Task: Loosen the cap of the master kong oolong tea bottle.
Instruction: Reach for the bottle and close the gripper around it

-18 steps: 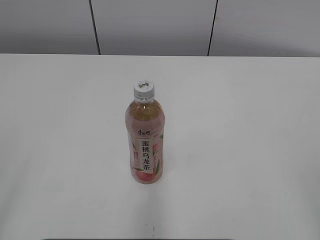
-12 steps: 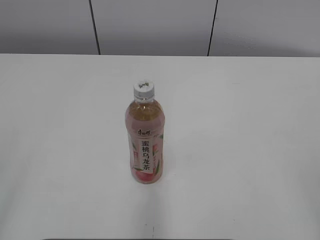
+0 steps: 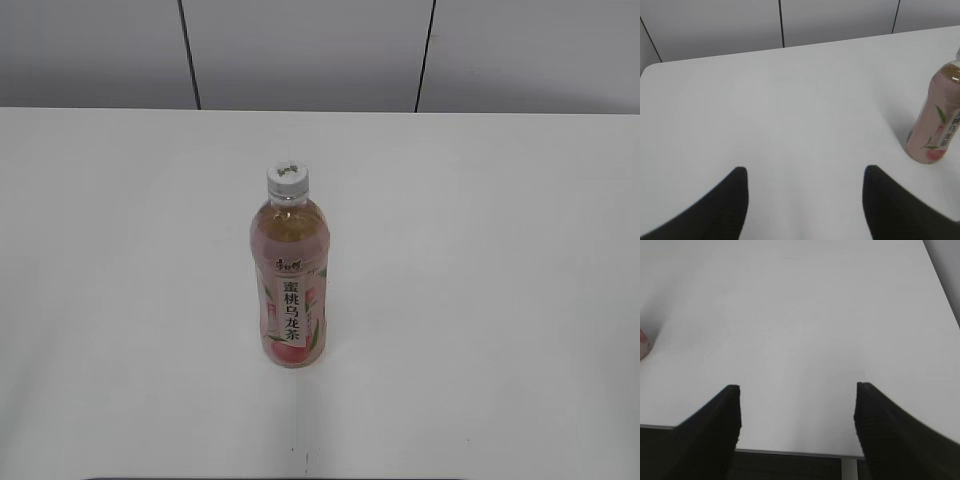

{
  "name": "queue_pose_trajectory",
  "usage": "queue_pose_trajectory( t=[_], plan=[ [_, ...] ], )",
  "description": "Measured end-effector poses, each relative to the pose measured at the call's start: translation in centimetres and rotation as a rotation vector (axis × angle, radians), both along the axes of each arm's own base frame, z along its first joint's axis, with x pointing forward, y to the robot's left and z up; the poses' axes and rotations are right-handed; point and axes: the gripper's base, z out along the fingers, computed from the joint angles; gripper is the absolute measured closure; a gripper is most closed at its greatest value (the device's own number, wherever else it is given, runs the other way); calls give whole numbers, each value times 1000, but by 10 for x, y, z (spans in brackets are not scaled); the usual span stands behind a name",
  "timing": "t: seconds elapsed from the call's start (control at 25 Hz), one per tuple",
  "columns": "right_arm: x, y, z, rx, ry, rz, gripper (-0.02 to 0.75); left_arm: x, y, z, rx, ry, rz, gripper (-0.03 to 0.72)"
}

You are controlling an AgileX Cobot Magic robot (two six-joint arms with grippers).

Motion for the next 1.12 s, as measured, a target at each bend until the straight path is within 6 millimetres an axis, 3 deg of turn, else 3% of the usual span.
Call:
queue_pose_trajectory(
  t=[0.56,0.72,0.92,1.12],
  plan=[
    [0,0,0,0,0,0,202,0,0,0,0,-1,0,261],
    [0,0,0,0,0,0,202,9,1,15,-8,-91,10,301],
    [0,0,0,0,0,0,202,39,1,37,-34,-212,28,314],
    [0,0,0,0,0,0,202,95,2,40,-43,-149,49,314]
  ],
)
